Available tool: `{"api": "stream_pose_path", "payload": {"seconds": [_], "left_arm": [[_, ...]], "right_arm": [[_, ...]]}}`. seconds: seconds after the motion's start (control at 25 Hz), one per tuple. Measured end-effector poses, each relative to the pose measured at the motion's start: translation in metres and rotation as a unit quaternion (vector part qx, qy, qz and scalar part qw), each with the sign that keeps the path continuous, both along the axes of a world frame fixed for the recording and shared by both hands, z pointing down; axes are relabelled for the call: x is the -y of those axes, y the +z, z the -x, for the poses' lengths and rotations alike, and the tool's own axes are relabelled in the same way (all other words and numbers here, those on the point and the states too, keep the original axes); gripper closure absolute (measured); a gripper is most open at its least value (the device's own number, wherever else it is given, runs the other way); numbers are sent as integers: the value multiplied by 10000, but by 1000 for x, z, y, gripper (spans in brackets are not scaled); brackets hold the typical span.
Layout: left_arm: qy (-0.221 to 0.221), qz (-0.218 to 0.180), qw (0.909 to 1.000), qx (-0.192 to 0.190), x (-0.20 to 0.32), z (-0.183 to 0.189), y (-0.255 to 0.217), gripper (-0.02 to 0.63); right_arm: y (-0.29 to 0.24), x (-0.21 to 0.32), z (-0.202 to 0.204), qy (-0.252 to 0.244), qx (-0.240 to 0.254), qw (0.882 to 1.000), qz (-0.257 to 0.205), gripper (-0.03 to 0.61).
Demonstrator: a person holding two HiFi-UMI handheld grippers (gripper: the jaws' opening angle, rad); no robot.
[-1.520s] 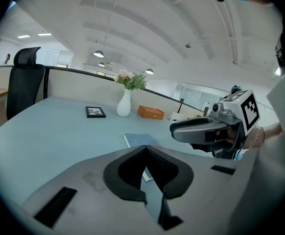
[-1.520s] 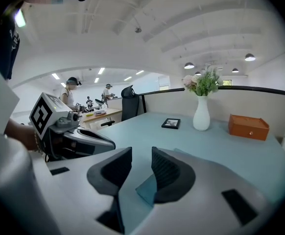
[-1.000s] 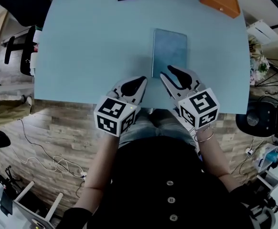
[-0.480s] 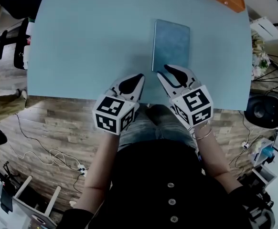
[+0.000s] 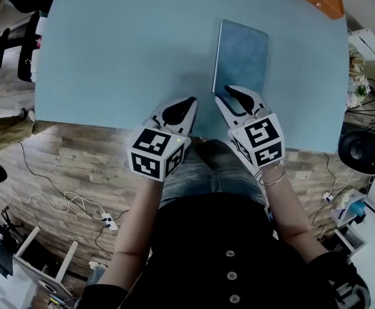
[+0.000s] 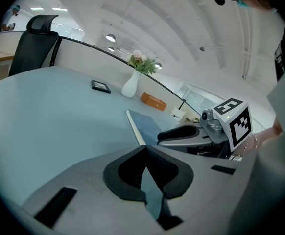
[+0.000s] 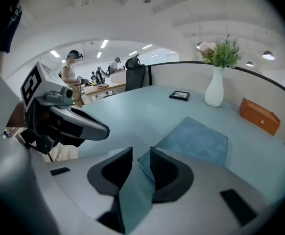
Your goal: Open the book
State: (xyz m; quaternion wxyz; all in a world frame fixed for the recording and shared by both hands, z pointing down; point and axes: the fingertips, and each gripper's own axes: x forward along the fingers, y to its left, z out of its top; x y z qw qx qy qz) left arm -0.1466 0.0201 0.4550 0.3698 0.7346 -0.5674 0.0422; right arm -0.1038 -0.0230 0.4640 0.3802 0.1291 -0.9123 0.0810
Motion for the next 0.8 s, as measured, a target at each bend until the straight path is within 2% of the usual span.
{"api": "stream_pose_path", "payload": {"seconds": [0.36,0.64,0.8], "left_arm": [[52,167,9998,-80,-5,-2,12,602],[162,146,9997,-75,-2,-3,11,601],[167,127,9997,-81,1,-3,12,601]], "right_arm": [[20,-2,4,-270,-415,9984,-285,453],[34,0,3,-487,-835,9932,-650,442],[38,2,6,-563,-905,9912,-791,440]]}}
